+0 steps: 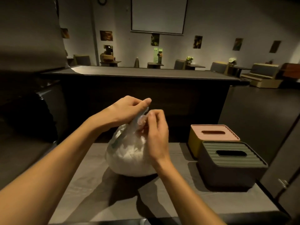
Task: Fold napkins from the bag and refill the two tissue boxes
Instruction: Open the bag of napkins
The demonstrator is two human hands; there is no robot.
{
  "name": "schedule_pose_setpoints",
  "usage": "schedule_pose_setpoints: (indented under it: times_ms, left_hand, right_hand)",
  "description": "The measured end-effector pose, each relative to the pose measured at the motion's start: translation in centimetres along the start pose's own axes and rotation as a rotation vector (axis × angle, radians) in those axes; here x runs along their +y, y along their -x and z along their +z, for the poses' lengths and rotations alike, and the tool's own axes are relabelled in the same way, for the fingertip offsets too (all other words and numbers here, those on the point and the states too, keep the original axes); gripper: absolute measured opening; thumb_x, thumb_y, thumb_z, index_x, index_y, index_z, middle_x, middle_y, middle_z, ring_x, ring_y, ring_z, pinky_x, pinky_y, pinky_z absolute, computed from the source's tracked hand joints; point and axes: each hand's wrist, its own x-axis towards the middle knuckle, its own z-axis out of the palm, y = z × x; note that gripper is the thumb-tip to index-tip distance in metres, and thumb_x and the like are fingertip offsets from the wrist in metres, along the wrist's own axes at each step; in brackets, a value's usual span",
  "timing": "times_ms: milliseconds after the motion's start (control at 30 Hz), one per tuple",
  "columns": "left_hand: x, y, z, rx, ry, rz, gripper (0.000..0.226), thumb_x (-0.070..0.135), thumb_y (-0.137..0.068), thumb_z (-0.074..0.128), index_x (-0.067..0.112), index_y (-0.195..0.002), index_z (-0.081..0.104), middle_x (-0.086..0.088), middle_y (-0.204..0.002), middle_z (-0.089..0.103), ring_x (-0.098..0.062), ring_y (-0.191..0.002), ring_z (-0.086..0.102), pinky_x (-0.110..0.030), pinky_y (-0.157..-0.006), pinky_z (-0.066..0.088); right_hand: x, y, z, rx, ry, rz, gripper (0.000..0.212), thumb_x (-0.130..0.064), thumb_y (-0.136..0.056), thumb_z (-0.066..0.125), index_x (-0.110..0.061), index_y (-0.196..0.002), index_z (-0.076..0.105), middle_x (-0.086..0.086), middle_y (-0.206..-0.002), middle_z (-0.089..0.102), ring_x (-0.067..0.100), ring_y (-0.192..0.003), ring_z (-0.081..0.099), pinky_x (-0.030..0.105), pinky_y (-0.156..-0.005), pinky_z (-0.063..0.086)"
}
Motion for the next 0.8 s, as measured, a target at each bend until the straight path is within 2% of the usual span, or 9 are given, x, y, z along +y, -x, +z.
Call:
schedule_pose_setpoints:
  times_ms: [67, 133, 233, 300, 367, 467, 567, 700, 800]
  left_hand:
    - [-0.7, 0.6, 0.0, -0.048, 0.060, 0.053, 0.042, 0.053, -0.104, 0.046, 0.025, -0.101, 0.077, 0.000, -0.091, 0.077, -0.013, -0.087, 0.073, -0.035, -0.081, 0.060]
    - [-1.0, 1.3, 0.2, -0.084, 0.020, 0.092, 0.030, 0.049, -0.103, 0.050, 0.032, -0.100, 0.075, 0.005, -0.093, 0.076, -0.008, -0.089, 0.072, -0.033, -0.085, 0.059]
    - [-0.9, 2.4, 0.7, -0.058, -0.235, 0.127, 0.020, 0.046, -0.103, 0.053, 0.034, -0.098, 0.068, 0.007, -0.091, 0.068, -0.008, -0.083, 0.065, -0.025, -0.069, 0.049]
    - [-0.7, 2.8, 1.2, -0.001, -0.356, 0.154, 0.017, 0.040, -0.104, 0.054, 0.030, -0.102, 0.067, 0.009, -0.087, 0.061, -0.006, -0.077, 0.059, -0.020, -0.063, 0.040]
    - [-0.8, 2.8, 1.8, 0.053, -0.432, 0.179, 0.022, 0.037, -0.106, 0.052, 0.025, -0.107, 0.070, 0.010, -0.086, 0.058, -0.005, -0.076, 0.056, -0.021, -0.066, 0.042]
    - [-1.2, 2.4, 2.8, 0.103, -0.413, 0.193, 0.026, 0.037, -0.108, 0.045, 0.023, -0.103, 0.067, 0.006, -0.093, 0.064, -0.007, -0.082, 0.059, -0.032, -0.079, 0.053]
    - [-1.1, 2.2, 4.5, 0.155, -0.323, 0.182, 0.031, 0.036, -0.110, 0.040, 0.020, -0.097, 0.063, 0.005, -0.091, 0.062, -0.012, -0.083, 0.062, -0.039, -0.082, 0.054]
    - [0.5, 1.8, 4.6, 0.198, -0.246, 0.194, 0.038, 0.035, -0.111, 0.035, 0.022, -0.084, 0.057, 0.006, -0.083, 0.060, -0.013, -0.081, 0.061, -0.032, -0.076, 0.047]
    - [1.1, 1.8, 2.6, 0.025, 0.002, 0.114, 0.049, 0.057, -0.104, 0.034, 0.024, -0.114, 0.068, 0.004, -0.117, 0.066, -0.011, -0.105, 0.060, -0.024, -0.086, 0.046]
  right_hand:
    - [-0.3, -1.1, 0.0, 0.084, 0.015, 0.135, 0.025, -0.047, -0.104, 0.050, -0.024, -0.103, 0.060, -0.003, -0.087, 0.071, 0.021, -0.087, 0.071, 0.049, -0.079, 0.059]
    - [-0.9, -2.1, -0.5, 0.047, 0.062, 0.253, 0.036, -0.056, -0.100, 0.051, -0.023, -0.098, 0.065, -0.001, -0.087, 0.074, 0.022, -0.086, 0.074, 0.048, -0.078, 0.062]
    - [-2.3, -2.9, -1.8, -0.128, 0.178, 0.380, 0.041, -0.051, -0.102, 0.056, -0.014, -0.097, 0.072, 0.003, -0.082, 0.072, 0.012, -0.066, 0.069, 0.031, -0.061, 0.057]
    - [-2.8, -3.4, -2.5, -0.224, 0.363, 0.398, 0.041, -0.052, -0.101, 0.056, -0.019, -0.090, 0.077, -0.001, -0.076, 0.072, 0.011, -0.066, 0.069, 0.033, -0.064, 0.061]
    - [-3.0, -3.6, -2.6, -0.260, 0.509, 0.398, 0.046, -0.055, -0.102, 0.050, -0.024, -0.083, 0.078, -0.002, -0.072, 0.073, 0.017, -0.075, 0.072, 0.042, -0.075, 0.064]
    - [-3.1, -3.4, -2.6, -0.227, 0.603, 0.274, 0.054, -0.045, -0.108, 0.041, -0.011, -0.077, 0.070, 0.008, -0.074, 0.068, 0.012, -0.070, 0.065, 0.032, -0.069, 0.053]
    - [-2.3, -3.2, -3.0, -0.142, 0.508, 0.235, 0.050, -0.036, -0.111, 0.037, -0.013, -0.072, 0.059, 0.000, -0.065, 0.056, 0.011, -0.064, 0.052, 0.033, -0.064, 0.043]
    - [-0.8, -3.0, -3.9, -0.097, 0.409, 0.316, 0.048, -0.036, -0.111, 0.035, -0.009, -0.082, 0.063, 0.003, -0.073, 0.059, 0.015, -0.069, 0.054, 0.038, -0.067, 0.044]
    - [-0.3, -3.0, -5.0, -0.047, 0.178, 0.460, 0.047, -0.035, -0.112, 0.034, -0.003, -0.095, 0.064, 0.005, -0.076, 0.066, 0.016, -0.067, 0.067, 0.034, -0.066, 0.057]
